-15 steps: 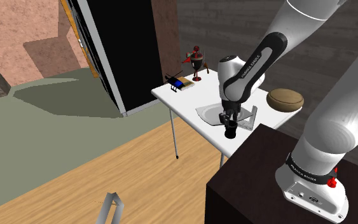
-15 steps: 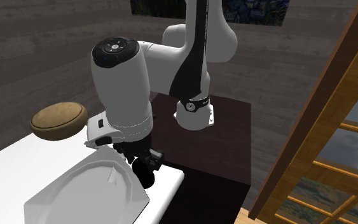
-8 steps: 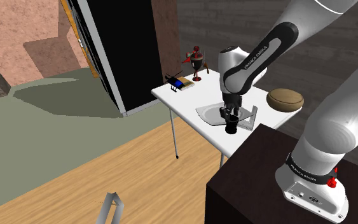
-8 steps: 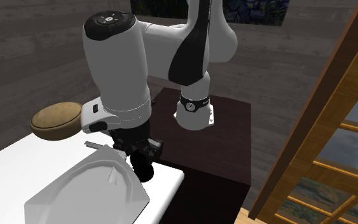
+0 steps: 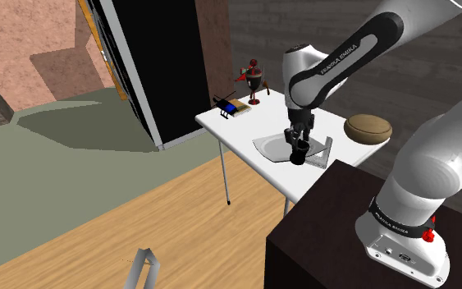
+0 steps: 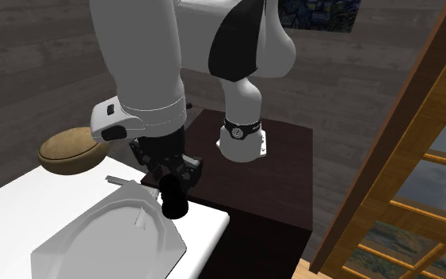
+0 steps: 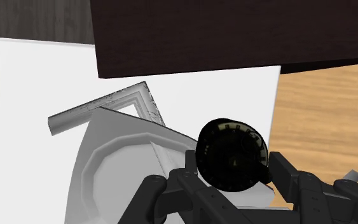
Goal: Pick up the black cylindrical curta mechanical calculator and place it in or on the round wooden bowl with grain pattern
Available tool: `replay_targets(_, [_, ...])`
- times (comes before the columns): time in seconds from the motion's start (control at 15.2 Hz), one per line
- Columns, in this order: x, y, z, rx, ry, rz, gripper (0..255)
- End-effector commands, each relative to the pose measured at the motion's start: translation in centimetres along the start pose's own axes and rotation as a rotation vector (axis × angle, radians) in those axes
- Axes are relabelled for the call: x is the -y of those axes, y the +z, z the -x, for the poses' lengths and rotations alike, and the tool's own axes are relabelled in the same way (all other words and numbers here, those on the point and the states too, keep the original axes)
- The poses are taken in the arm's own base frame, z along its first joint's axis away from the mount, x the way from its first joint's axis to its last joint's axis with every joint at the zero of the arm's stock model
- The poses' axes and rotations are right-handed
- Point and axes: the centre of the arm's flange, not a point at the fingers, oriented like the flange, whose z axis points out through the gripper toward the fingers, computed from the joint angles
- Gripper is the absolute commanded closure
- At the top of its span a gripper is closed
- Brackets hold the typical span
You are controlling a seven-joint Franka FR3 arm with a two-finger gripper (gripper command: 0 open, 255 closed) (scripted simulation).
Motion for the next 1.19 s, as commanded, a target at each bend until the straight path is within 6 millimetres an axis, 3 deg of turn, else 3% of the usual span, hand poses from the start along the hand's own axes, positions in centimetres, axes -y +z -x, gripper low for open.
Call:
replay_targets(0.0, [-0.2, -1.1, 0.1, 0.000, 0.000, 0.000, 255])
replay_targets(0.92, [-0.9, -8.1, 0.9, 0.000, 0.000, 0.000, 255])
replay_targets(1.12, [-4.8, -8.0, 1.5, 0.000, 0.000, 0.000, 255])
